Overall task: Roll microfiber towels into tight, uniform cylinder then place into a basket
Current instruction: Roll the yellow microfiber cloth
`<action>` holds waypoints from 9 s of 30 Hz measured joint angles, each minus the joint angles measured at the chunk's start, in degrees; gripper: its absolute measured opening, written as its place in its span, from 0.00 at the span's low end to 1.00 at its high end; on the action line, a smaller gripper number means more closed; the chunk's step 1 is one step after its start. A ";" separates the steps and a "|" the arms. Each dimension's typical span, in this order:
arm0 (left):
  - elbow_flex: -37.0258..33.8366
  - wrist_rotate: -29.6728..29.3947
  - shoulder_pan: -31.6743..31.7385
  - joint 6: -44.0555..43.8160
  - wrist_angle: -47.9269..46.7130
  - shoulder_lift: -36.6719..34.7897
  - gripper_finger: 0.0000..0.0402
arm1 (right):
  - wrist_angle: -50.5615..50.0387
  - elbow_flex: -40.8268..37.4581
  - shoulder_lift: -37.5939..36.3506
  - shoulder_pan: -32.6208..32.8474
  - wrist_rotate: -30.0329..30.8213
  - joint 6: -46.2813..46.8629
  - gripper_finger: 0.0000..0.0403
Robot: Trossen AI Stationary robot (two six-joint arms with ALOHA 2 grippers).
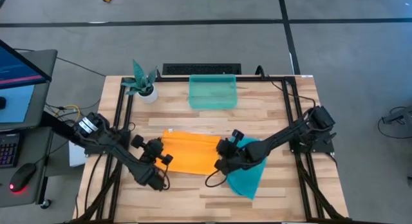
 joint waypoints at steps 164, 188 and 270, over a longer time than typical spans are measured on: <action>1.50 13.28 16.53 60.08 37.81 0.23 0.33 | -6.14 -1.24 -10.34 1.76 -8.79 7.56 0.33; -3.85 13.50 11.01 56.72 62.50 0.09 0.33 | -6.12 -1.24 -10.34 -3.56 -8.65 5.46 0.33; 7.46 14.12 -12.94 35.40 20.36 -0.13 0.33 | 23.62 10.67 19.55 -13.19 -26.24 -16.93 0.31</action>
